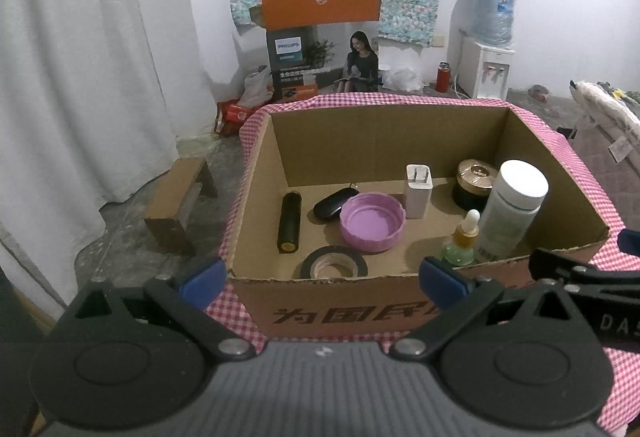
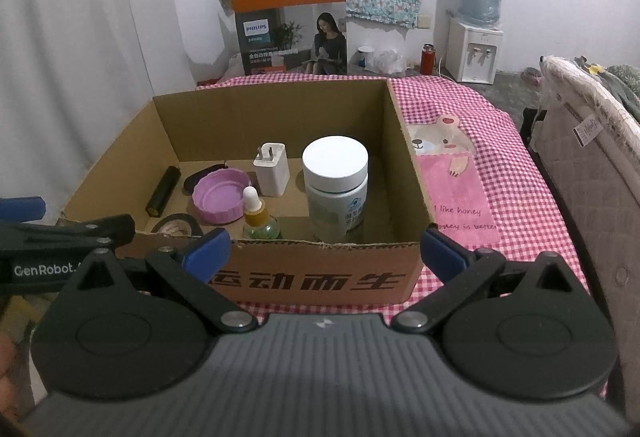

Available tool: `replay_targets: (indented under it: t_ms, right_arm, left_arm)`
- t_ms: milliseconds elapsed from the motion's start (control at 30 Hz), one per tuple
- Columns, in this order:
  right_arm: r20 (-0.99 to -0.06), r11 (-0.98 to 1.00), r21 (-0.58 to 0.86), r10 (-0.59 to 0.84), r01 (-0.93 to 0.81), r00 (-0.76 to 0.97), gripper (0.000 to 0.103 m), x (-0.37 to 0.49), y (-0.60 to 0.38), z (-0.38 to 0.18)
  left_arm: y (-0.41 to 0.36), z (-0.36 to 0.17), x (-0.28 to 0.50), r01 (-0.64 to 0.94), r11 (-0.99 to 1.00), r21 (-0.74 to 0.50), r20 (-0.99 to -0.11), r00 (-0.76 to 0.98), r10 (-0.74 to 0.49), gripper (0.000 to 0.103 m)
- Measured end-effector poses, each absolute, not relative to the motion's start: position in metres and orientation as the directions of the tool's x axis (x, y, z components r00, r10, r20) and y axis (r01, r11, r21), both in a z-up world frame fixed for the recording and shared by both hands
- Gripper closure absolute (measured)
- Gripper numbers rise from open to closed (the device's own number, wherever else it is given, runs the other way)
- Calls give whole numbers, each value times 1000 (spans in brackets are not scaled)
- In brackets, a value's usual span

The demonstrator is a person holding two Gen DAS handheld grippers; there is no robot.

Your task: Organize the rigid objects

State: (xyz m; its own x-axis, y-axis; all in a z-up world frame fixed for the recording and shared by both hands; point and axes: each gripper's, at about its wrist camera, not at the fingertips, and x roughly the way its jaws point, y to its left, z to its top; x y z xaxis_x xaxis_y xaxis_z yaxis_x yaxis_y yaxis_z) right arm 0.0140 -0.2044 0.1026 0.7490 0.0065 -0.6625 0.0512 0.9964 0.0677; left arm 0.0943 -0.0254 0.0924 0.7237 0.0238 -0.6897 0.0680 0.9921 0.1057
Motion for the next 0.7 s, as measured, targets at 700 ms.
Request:
replay_targets:
  t_ms: [700]
  right_arm:
    - [-678,996,73,14,48,735,1,17,-204,98]
  left_arm:
    - [-24,89,97,63,992,109,-703,710,32,0]
